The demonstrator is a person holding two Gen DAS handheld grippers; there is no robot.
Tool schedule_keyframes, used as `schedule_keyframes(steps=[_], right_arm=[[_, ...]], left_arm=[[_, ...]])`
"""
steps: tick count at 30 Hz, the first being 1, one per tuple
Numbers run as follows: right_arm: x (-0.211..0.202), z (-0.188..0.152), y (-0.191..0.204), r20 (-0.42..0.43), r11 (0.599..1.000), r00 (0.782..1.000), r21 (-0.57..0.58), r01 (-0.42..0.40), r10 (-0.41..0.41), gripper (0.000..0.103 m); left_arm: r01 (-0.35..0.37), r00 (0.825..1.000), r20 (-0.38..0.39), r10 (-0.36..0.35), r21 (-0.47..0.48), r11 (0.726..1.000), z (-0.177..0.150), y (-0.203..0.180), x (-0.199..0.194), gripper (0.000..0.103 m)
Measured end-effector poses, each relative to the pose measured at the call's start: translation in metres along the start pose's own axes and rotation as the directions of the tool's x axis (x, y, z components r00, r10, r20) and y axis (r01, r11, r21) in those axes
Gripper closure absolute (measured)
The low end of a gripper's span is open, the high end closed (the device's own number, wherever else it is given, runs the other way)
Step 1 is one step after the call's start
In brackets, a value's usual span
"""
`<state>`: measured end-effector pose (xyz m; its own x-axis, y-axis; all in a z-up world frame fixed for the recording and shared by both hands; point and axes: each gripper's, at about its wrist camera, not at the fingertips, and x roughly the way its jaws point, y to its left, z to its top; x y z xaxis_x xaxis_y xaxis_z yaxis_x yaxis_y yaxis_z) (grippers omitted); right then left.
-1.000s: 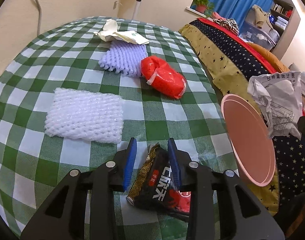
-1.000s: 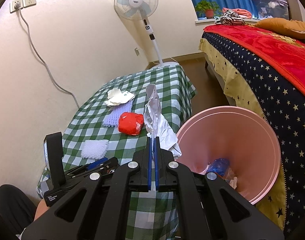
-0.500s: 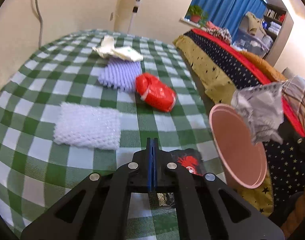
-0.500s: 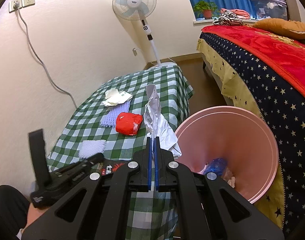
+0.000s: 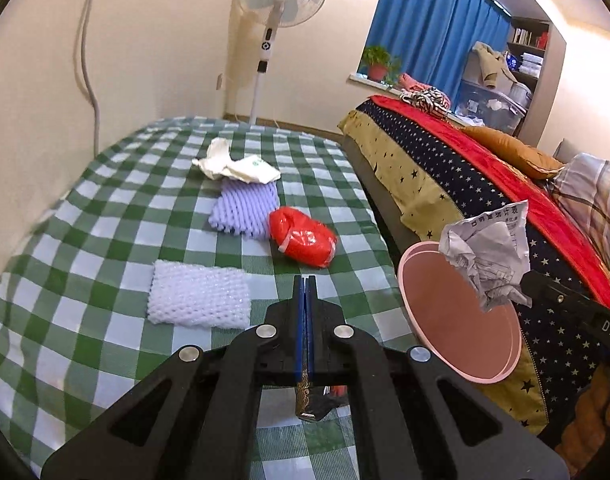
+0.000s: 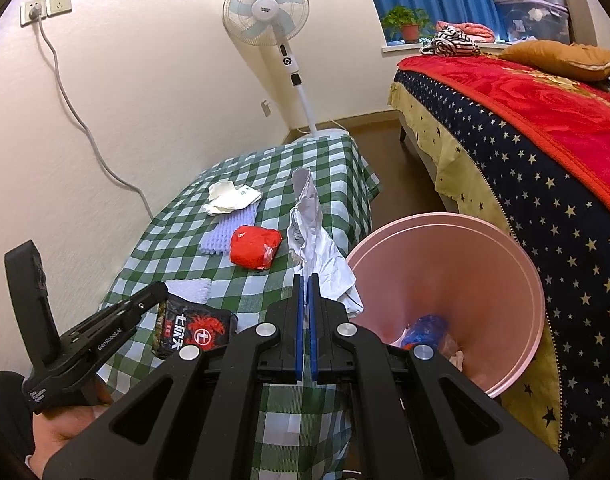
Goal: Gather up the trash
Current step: 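Lift the black packet and white paper and carry both over the pink bin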
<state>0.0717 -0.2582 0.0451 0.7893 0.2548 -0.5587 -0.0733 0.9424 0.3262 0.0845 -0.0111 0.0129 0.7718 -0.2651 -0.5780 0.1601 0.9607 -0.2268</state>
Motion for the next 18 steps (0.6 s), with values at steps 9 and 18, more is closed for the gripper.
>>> schedule_keyframes(steps=[9, 18], right_arm=[[-0.009, 0.0, -0.003, 0.013, 1.0, 1.0, 0.006, 0.008, -0.008, 0.101], [-0.016, 0.001, -0.011, 0.026, 1.0, 0.999, 0.018, 0.024, -0.025, 0.101]], left_arm=[[0.003, 0.999, 0.041, -0.004, 0.022, 1.0, 0.006, -0.009, -0.016, 0.103], [0.012, 0.998, 0.059, -0.015, 0.042, 0.999, 0.01, -0.021, -0.019, 0.103]])
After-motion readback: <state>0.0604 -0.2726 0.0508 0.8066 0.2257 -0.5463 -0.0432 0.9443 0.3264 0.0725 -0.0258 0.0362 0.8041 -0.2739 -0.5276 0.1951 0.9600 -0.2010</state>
